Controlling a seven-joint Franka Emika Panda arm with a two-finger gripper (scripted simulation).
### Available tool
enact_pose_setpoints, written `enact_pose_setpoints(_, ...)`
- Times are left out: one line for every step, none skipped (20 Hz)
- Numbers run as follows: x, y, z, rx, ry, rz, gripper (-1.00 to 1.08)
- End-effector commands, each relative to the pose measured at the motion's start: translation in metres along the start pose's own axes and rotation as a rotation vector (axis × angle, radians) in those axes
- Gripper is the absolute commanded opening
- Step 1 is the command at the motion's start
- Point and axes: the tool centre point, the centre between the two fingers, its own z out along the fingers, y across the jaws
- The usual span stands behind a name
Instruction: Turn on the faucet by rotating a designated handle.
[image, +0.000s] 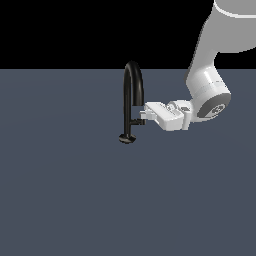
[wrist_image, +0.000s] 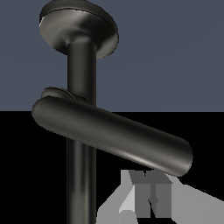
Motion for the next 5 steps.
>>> enact_pose_setpoints(0.031, 0.013, 0.0, 0.004, -0.005, 0.028, -1.0)
enact_pose_setpoints(0.038, 0.016, 0.0, 0.004, -0.005, 0.03, -1.0)
enact_pose_setpoints(0.045, 0.019, 0.0, 0.003, -0.006, 0.031, -1.0)
enact_pose_setpoints(0.052, 0.023, 0.0, 0.003, -0.006, 0.033, -1.0)
enact_pose_setpoints(0.052, 0.023, 0.0, 0.003, -0.006, 0.033, -1.0)
